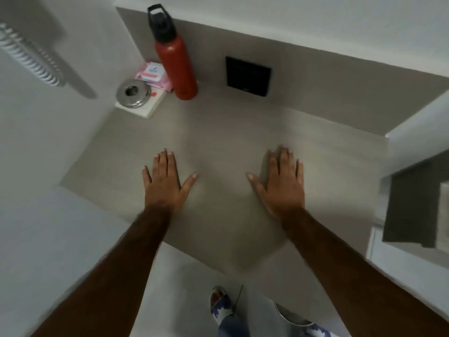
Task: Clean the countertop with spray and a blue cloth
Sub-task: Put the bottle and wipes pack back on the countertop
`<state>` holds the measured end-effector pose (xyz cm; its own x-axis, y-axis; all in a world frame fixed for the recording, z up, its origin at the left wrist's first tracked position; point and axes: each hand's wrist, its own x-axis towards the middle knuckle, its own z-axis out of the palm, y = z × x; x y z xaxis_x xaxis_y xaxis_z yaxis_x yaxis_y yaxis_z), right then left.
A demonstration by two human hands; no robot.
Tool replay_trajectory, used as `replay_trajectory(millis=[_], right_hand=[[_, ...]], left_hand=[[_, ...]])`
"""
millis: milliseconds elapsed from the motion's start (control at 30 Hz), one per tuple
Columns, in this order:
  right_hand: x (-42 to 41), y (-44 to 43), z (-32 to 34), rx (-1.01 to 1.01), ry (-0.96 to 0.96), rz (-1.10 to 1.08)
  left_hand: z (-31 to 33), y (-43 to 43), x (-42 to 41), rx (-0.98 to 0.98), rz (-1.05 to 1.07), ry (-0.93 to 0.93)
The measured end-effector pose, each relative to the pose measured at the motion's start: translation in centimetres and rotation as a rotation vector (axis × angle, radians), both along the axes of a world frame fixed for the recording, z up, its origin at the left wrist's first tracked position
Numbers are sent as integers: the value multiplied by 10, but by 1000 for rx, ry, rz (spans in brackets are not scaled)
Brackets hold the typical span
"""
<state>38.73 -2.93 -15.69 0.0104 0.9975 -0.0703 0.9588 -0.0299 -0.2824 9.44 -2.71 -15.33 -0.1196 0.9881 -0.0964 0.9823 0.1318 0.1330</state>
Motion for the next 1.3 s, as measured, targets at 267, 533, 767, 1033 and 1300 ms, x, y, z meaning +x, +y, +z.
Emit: replay_trajectory(millis=[267,533,767,1033,1300], right_hand=[[-88,87,4,22,47,28],[-177,202,28,15,546,-76],[-232,254,30,154,818,-208],[-200,222,30,188,796,-311],[-102,119,22,262,758,-481]], left_hand=[[-11,35,-41,90,77,8],[-19,37,-42,74,76,23],[-25,38,-43,85,64,22],[-21,41,-41,90,72,38],[-20,39,-39,95,75,40]])
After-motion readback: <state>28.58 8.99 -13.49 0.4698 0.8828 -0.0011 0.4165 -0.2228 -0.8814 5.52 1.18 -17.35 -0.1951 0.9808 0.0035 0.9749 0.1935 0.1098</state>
